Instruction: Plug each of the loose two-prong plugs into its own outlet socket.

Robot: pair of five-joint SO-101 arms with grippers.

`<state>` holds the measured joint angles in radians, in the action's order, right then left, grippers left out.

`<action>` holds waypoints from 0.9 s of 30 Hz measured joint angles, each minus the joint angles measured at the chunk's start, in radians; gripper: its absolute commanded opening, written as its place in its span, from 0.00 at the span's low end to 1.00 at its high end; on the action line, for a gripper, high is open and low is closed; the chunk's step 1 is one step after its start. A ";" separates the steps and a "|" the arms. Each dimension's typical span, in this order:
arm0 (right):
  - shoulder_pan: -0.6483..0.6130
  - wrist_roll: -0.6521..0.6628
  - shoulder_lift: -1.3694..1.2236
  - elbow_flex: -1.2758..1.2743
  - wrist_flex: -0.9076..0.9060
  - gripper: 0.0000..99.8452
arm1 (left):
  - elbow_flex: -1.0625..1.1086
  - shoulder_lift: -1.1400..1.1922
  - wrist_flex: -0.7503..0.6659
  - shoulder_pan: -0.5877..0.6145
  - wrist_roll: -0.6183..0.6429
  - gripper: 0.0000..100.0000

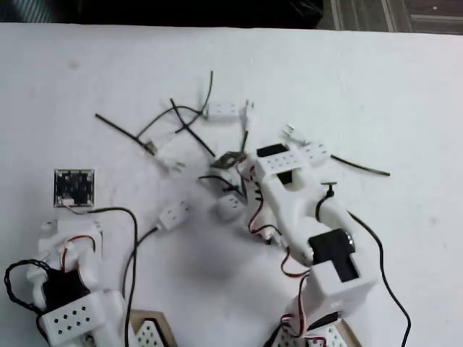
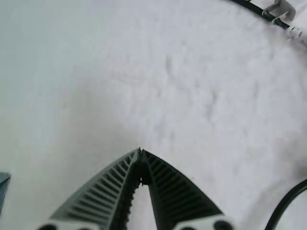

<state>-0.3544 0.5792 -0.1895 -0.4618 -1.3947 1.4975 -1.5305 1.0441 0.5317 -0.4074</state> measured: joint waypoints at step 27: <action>-0.101 -0.186 0.443 0.048 -0.034 0.02 | 0.000 0.000 0.000 0.000 0.000 0.03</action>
<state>-0.4557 0.3936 0.2539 -0.4143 -1.4285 1.4975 -1.5305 1.0441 0.5317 -0.4074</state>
